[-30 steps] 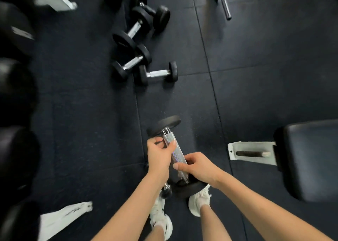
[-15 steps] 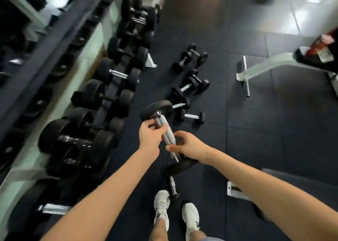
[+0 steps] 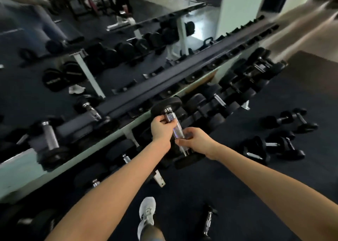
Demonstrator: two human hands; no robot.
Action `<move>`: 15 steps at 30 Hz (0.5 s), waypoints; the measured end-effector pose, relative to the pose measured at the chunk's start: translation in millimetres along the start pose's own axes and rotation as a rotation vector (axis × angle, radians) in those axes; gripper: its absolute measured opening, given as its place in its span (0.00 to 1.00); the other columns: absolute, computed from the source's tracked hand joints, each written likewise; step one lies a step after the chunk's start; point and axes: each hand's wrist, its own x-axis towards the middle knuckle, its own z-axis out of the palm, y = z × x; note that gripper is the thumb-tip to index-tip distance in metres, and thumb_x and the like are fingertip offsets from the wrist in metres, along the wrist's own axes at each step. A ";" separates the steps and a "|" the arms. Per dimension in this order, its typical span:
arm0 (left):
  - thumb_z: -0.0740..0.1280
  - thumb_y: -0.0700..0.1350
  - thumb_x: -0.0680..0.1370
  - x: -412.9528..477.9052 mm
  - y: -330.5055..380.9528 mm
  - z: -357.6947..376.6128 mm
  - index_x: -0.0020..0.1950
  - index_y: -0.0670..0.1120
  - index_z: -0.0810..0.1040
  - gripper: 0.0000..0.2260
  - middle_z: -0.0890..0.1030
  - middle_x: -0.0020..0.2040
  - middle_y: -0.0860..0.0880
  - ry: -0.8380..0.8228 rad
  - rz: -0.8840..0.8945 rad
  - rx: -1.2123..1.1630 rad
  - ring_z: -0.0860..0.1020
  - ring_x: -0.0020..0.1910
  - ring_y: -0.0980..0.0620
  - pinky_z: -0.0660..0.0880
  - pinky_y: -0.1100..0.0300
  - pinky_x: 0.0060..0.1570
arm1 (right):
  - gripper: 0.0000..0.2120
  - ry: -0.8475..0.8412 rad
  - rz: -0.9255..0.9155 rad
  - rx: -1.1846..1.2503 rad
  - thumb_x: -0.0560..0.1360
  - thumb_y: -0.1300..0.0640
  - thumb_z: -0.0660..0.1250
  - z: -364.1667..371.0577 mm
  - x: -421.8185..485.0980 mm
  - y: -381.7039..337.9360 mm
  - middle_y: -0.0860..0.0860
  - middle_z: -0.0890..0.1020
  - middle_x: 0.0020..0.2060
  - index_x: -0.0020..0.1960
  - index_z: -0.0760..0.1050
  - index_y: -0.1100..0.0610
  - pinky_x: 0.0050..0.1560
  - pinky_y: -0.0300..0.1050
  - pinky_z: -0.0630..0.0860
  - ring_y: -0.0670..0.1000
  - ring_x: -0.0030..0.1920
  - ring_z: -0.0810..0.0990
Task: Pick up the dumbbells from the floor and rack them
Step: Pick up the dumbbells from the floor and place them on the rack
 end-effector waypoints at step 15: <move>0.70 0.35 0.73 236.3 65.9 -180.6 0.56 0.37 0.77 0.12 0.81 0.51 0.42 0.159 -0.010 0.062 0.79 0.49 0.46 0.76 0.53 0.56 | 0.15 -0.130 0.008 -0.067 0.69 0.47 0.73 166.9 218.7 -155.3 0.51 0.82 0.46 0.52 0.79 0.54 0.52 0.49 0.77 0.51 0.46 0.81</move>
